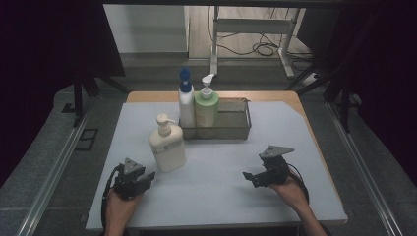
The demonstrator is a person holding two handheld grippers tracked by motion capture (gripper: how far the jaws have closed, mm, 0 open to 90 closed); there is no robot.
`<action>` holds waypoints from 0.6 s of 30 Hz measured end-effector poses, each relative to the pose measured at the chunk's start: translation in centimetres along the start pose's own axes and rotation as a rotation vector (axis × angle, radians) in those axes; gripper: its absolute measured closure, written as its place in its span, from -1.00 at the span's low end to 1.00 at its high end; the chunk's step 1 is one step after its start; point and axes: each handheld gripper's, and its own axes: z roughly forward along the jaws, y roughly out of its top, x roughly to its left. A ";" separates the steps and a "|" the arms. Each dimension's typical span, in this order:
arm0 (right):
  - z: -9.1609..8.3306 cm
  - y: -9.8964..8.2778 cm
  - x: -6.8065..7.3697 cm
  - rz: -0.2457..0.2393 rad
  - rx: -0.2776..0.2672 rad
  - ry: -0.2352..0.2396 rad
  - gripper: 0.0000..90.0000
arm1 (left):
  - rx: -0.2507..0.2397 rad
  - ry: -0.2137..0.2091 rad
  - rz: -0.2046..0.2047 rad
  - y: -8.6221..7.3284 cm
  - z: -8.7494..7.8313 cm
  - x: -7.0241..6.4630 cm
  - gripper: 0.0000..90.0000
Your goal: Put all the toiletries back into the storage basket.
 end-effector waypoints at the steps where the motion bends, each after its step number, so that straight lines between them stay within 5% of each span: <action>1: 0.0 -0.5 0.0 -0.004 0.005 -0.008 -0.89 | 0.002 -0.003 0.004 0.1 0.0 0.1 0.32; 13: -0.2 -4.3 -0.3 0.076 0.041 -0.027 -0.87 | -0.009 -0.023 0.004 1.5 0.4 1.8 0.95; 18: -0.4 -5.2 -0.5 0.088 0.030 -0.038 -0.85 | -0.008 -0.034 -0.001 2.6 1.3 2.7 0.99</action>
